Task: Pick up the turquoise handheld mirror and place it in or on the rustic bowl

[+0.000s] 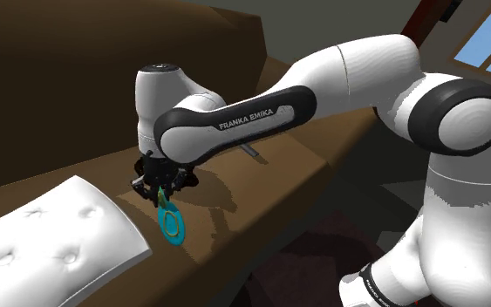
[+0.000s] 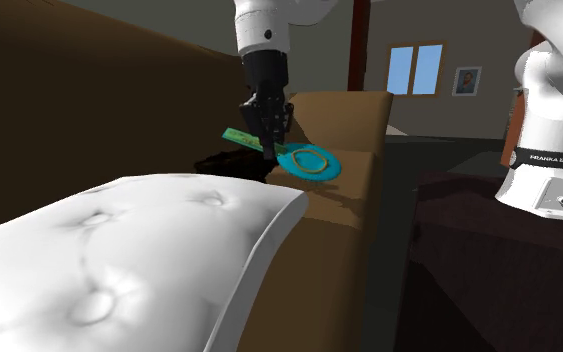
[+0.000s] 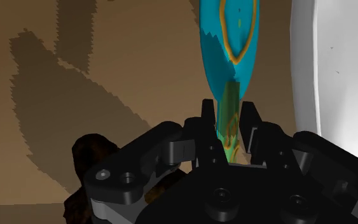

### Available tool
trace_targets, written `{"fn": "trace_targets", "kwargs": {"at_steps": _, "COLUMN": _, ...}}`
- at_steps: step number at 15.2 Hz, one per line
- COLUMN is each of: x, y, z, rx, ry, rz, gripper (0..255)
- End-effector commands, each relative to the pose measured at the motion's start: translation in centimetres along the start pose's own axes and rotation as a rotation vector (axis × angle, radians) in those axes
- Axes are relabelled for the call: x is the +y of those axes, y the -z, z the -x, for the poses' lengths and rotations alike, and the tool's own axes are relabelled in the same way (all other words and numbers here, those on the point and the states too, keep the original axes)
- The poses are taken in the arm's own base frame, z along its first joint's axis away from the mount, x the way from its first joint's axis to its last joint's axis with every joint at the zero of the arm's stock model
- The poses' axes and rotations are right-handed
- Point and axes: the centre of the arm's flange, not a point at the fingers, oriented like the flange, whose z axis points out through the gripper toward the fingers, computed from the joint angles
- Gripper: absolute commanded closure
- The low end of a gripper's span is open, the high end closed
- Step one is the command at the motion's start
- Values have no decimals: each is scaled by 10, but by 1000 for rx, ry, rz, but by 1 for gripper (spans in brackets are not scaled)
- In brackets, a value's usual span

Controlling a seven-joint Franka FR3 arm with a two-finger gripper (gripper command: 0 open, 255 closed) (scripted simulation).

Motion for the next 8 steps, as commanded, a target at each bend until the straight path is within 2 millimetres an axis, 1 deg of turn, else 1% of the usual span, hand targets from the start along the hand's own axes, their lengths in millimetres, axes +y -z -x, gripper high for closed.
{"fn": "trace_targets", "kwargs": {"at_steps": 1, "x": 1, "y": 11, "z": 1, "rx": 0, "ry": 0, "rz": 0, "gripper": 255}}
{"fn": "trace_targets", "kwargs": {"at_steps": 8, "x": 0, "y": 47, "z": 6, "rx": 0, "ry": 0, "rz": 0, "gripper": 255}}
